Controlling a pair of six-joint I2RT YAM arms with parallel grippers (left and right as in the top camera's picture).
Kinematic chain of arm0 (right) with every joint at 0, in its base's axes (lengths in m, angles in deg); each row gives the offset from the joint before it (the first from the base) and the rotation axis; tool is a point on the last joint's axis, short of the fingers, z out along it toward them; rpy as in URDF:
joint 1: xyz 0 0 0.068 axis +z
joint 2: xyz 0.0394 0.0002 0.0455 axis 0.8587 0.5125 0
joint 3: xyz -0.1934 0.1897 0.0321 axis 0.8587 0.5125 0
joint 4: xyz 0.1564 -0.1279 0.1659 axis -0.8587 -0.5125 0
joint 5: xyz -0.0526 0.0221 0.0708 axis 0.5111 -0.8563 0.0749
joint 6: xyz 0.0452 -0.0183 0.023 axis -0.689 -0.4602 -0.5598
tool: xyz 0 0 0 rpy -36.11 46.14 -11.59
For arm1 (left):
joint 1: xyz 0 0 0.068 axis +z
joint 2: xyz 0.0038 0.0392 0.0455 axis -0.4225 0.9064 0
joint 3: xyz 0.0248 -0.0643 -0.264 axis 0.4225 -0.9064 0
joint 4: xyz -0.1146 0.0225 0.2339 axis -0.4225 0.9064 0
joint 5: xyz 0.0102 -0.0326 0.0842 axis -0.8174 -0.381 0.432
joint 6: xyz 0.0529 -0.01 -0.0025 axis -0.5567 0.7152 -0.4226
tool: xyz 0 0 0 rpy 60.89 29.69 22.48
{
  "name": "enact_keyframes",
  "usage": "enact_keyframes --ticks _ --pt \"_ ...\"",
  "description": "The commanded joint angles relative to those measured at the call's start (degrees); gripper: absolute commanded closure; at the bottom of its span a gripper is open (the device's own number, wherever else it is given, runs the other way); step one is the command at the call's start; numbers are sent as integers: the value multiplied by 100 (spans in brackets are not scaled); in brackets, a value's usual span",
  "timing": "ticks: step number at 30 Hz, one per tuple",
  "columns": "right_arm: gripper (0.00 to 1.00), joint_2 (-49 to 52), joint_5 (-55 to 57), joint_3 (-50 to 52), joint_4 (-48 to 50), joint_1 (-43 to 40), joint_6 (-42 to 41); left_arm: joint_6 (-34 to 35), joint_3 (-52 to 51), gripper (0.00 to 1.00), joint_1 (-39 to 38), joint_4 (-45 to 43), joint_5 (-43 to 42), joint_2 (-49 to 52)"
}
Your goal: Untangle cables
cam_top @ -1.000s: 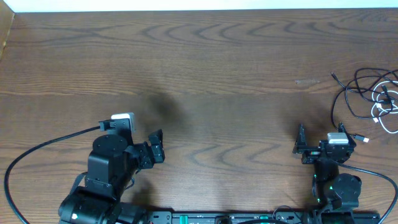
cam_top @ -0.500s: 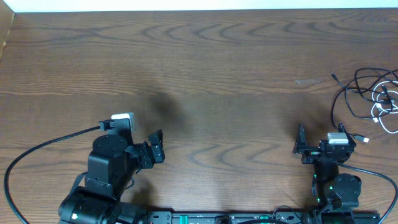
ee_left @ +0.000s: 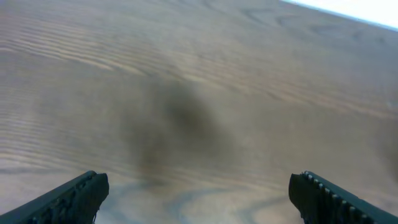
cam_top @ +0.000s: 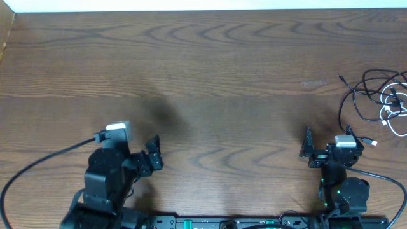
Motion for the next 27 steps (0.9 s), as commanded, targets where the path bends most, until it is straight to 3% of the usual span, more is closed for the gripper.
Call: enact_keyframes --ticks 1,13,23,27 --pt "1 -35 11 4 -26 -13 24 -103 -629 2 363 -446 103 -584" --pt "1 -35 11 4 -28 -13 24 -190 -2774 2 942 -2767 98 -2389" --pt "1 -31 11 4 -26 -13 26 -1110 -4138 2 951 -5626 -7 -2813" --pt "1 -31 11 4 -26 -13 26 -1532 -4282 2 949 -6000 -7 -2813"
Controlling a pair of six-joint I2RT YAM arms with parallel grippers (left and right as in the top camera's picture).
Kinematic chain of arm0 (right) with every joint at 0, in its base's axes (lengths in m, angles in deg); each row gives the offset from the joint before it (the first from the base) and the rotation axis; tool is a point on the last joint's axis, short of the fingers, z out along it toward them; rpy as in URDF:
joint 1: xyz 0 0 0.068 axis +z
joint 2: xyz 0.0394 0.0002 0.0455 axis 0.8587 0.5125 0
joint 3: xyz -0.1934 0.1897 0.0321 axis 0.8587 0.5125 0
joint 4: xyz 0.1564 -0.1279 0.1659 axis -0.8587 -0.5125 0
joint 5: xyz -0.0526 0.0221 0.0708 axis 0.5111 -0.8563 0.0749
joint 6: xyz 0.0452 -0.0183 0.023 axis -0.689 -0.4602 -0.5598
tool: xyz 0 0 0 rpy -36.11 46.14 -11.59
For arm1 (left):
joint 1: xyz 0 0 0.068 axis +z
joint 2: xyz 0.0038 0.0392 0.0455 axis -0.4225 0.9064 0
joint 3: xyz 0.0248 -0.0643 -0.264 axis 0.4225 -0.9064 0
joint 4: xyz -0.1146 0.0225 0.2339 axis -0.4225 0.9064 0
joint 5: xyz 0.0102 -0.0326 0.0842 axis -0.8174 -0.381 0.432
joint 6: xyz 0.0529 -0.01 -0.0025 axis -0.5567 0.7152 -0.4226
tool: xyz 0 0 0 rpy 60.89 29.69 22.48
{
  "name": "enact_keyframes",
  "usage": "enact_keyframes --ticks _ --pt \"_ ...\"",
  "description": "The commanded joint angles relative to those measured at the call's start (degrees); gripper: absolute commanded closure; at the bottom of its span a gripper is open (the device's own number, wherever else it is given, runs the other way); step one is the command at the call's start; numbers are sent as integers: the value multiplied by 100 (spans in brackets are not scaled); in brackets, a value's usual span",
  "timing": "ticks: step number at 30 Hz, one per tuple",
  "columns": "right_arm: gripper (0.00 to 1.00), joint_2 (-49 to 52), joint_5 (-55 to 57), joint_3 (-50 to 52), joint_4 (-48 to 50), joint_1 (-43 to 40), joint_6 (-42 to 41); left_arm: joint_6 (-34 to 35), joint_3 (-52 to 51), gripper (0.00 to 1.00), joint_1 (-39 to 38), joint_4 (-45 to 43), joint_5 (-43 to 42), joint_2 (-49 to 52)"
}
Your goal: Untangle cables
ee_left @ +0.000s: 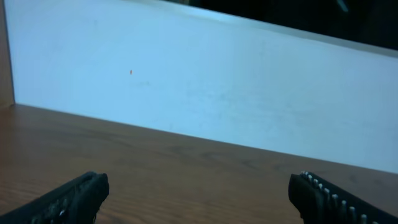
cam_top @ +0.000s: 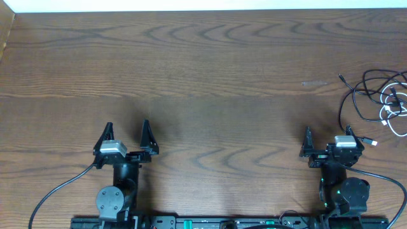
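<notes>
A tangle of black and white cables (cam_top: pixel 380 102) lies at the table's far right edge in the overhead view, with a small white plug (cam_top: pixel 371 142) near the right arm. My left gripper (cam_top: pixel 126 133) stands open at the front left, nothing between its fingers (ee_left: pixel 68 199); its wrist view shows only bare wood and a pale wall. My right gripper (cam_top: pixel 308 144) is at the front right, left of the cables and apart from them, and looks open with nothing in it.
The wooden table (cam_top: pixel 203 70) stretches wide between the arms. A pale wall (ee_left: pixel 205 87) runs along its far edge. Each arm's own black cable trails by its base at the front.
My left arm has swung from a leftward-leaning pose, gripper angled down at the table, to an upright retracted pose facing the far wall. The right arm and cables have not moved.
</notes>
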Motion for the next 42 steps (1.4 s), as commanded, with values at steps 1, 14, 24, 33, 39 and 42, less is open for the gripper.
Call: enact_keyframes --ticks 1,14,24,33,39,42 --pt "1 -31 9 4 -24 -13 26 -699 -42 2 26 -111 4 -50" --pt "1 -31 9 4 -24 -13 26 -1515 -42 2 24 1620 -855 -48" --pt "1 -31 9 4 -24 -13 24 -1606 -42 2 -153 1615 -940 -48" --pt "1 -31 9 4 -24 -13 26 -1233 -42 2 -153 1609 -933 -50" --pt "1 -31 9 4 -24 -13 26 -1233 -42 2 -153 1598 -933 -52" --pt "1 -31 9 4 -24 -13 26 -1233 -42 2 -153 1600 -933 -52"
